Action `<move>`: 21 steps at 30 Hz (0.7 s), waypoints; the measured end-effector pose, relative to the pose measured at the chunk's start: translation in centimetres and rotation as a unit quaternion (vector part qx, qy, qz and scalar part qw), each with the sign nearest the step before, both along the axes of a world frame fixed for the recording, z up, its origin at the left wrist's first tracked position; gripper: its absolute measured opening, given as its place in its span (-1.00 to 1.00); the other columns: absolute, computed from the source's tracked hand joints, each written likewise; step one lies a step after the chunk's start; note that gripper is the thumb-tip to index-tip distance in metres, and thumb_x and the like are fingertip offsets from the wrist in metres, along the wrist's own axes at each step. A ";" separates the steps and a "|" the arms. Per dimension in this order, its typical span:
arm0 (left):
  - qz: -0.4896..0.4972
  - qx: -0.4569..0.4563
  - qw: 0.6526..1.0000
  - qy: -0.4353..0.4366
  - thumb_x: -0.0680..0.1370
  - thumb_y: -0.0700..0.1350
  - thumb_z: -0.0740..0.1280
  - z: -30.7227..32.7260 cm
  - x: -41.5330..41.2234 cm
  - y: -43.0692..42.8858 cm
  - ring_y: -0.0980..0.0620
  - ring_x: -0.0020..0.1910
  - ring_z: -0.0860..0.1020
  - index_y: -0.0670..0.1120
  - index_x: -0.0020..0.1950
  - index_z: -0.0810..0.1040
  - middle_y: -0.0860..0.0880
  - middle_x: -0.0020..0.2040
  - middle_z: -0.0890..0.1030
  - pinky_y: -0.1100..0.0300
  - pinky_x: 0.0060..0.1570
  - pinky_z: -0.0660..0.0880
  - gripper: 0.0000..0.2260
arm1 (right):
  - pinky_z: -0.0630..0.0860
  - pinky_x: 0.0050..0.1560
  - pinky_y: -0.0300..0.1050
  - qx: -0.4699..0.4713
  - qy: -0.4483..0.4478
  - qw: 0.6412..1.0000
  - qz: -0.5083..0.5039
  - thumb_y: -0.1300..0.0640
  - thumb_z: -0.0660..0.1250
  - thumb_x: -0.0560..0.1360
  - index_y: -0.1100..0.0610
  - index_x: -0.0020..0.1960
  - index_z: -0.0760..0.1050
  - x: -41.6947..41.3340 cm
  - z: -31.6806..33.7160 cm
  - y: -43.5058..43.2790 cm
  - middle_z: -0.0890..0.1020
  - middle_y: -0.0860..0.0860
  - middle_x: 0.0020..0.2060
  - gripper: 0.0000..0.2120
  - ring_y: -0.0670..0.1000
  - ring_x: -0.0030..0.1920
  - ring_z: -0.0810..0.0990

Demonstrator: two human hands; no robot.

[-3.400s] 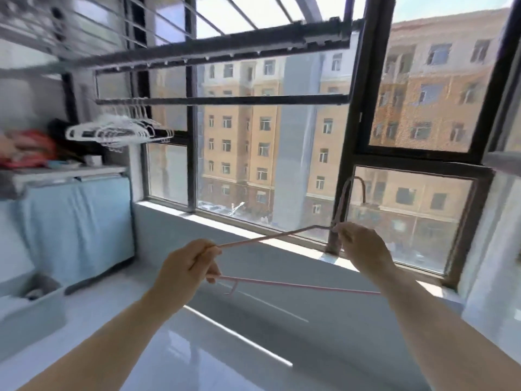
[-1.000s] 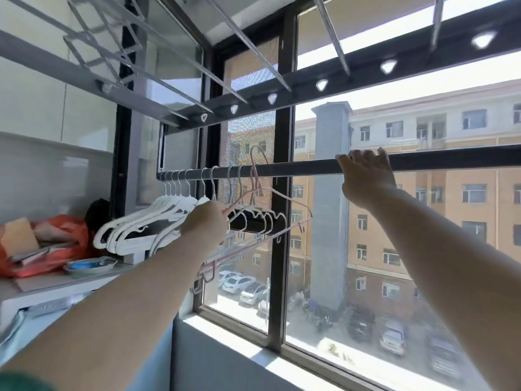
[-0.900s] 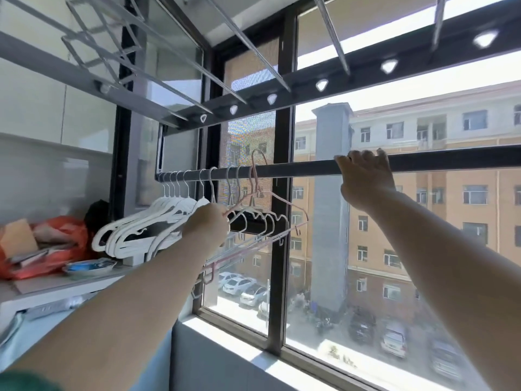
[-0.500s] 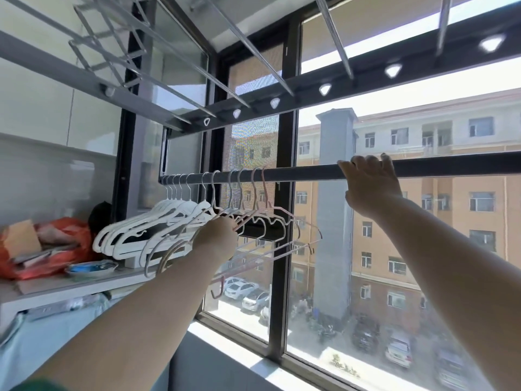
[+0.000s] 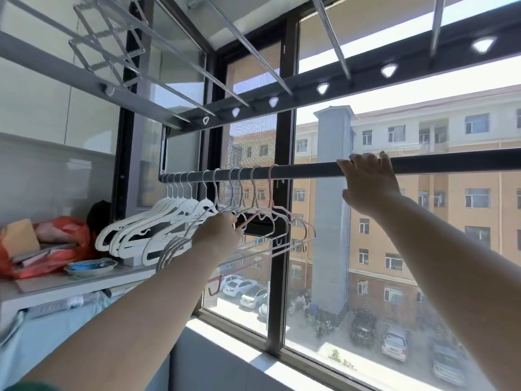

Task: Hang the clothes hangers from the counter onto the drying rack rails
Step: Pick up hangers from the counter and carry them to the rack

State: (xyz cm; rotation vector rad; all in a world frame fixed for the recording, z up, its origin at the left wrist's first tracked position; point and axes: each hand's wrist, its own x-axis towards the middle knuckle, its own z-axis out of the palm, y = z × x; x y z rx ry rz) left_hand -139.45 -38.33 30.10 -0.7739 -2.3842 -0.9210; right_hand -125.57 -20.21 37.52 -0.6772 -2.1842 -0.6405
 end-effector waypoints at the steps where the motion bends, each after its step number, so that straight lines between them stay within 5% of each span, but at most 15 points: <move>1: -0.002 0.014 1.000 0.016 0.56 -0.12 0.22 0.0 0.3 -0.1 -0.13 0.08 0.52 -0.15 0.27 0.46 -0.16 0.13 0.57 0.11 0.01 0.42 -0.71 | -0.10 0.46 0.06 0.002 0.004 1.000 0.004 0.15 0.18 0.54 0.10 0.47 0.09 0.2 -0.3 -0.1 0.21 0.09 0.42 -0.47 0.13 0.45 0.11; 8: -0.093 0.056 0.983 0.149 0.56 -0.16 0.22 -1.5 3.6 -1.2 -0.08 0.26 0.42 -0.16 0.26 0.46 -0.16 0.26 0.49 0.12 0.19 0.35 -0.71 | -0.03 0.44 0.03 -0.027 0.028 0.999 0.009 0.20 0.17 0.53 0.11 0.45 0.10 2.9 -2.3 -1.8 0.22 0.10 0.38 -0.48 0.13 0.41 0.13; 13: -0.227 0.042 0.967 0.106 0.55 -0.21 0.22 -4.2 7.5 -1.5 0.05 -0.23 0.48 -0.19 0.16 0.52 -0.14 0.06 0.62 0.26 -0.27 0.37 -0.78 | 0.04 0.42 -0.01 -0.084 0.067 0.994 -0.006 0.19 0.16 0.54 0.11 0.47 0.08 7.0 -5.8 -4.1 0.19 0.09 0.42 -0.47 0.12 0.43 0.13; 21: -0.411 -0.035 0.911 0.012 0.52 -0.20 0.29 -10.6 15.7 0.8 0.00 -0.10 0.57 -0.15 0.06 0.60 -0.07 -0.05 0.64 0.29 -0.08 0.40 -0.84 | 0.26 0.29 -0.05 -0.214 0.095 0.965 -0.121 0.17 0.18 0.54 0.12 0.44 0.17 20.6 -15.2 -6.2 0.29 0.11 0.37 -0.52 0.12 0.34 0.30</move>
